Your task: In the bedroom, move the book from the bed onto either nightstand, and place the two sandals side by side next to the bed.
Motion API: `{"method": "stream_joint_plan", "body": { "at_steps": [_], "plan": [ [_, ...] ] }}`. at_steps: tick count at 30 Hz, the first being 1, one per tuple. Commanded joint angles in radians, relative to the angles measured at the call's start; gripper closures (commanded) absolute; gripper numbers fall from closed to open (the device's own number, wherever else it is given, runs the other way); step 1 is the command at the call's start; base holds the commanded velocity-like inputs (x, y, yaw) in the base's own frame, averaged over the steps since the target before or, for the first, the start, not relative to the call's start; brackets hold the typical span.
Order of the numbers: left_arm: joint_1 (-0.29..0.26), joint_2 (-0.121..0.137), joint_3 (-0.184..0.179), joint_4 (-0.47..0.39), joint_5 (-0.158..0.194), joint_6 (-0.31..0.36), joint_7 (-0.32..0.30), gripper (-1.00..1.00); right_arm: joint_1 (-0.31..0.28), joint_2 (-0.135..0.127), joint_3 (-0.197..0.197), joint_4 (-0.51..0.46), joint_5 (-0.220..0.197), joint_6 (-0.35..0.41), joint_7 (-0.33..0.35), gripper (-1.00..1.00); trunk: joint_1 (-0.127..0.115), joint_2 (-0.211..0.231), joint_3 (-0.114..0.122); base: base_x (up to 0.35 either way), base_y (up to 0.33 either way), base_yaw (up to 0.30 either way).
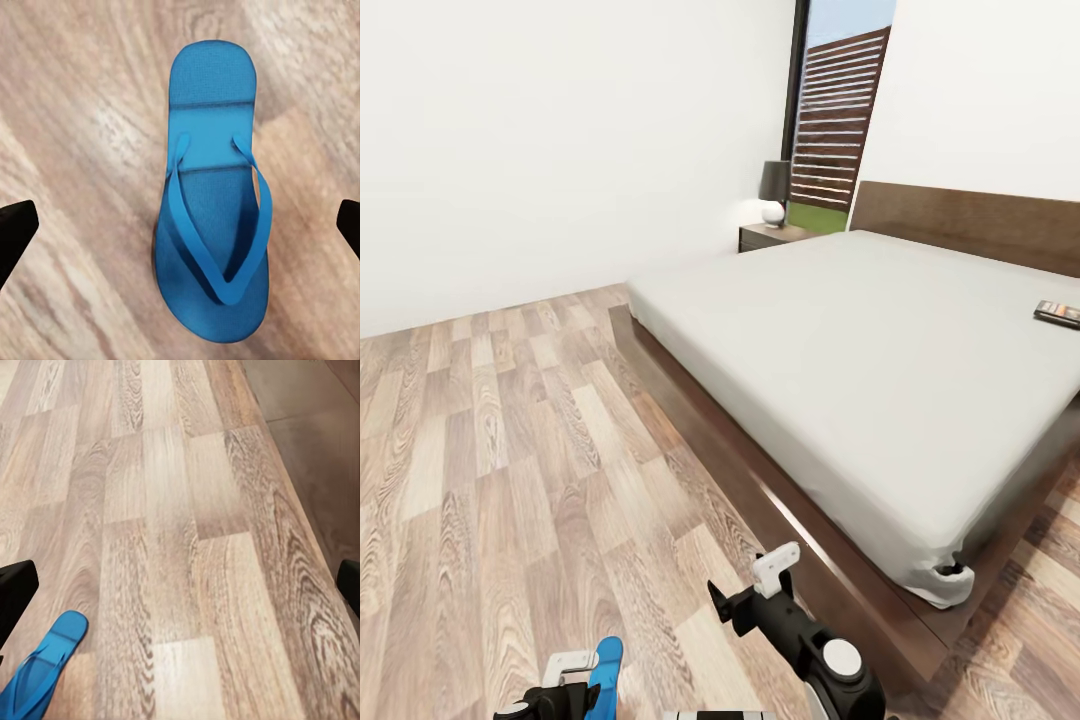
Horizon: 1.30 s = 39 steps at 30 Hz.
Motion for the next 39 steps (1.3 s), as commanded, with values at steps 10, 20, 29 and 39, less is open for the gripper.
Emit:
{"method": "stream_joint_plan", "body": {
  "at_steps": [10, 20, 29, 39],
  "plan": [
    [0.000, 0.000, 0.001, 0.000, 0.007, 0.000, -0.005, -1.00, 0.000, 0.001, 0.013, 0.017, 0.002, 0.005, 0.003, -1.00, 0.000, 0.000, -0.001, 0.007, 0.000, 0.000],
    [0.000, 0.000, 0.001, 0.000, 0.007, 0.000, -0.005, -1.00, 0.000, 0.001, 0.016, 0.023, 0.003, 0.004, 0.002, -1.00, 0.000, 0.000, -0.001, 0.001, 0.000, 0.000],
    [0.000, 0.000, 0.001, 0.000, 0.007, 0.000, -0.005, -1.00, 0.000, 0.001, 0.017, 0.026, 0.003, 0.004, 0.002, -1.00, 0.000, 0.000, -0.001, 0.000, 0.000, 0.000],
    [0.000, 0.000, 0.001, 0.000, 0.007, 0.000, -0.005, -1.00, 0.000, 0.001, 0.017, 0.026, 0.003, 0.004, 0.002, -1.00, 0.000, 0.000, -0.001, 0.000, 0.000, 0.000]
  ]
}}
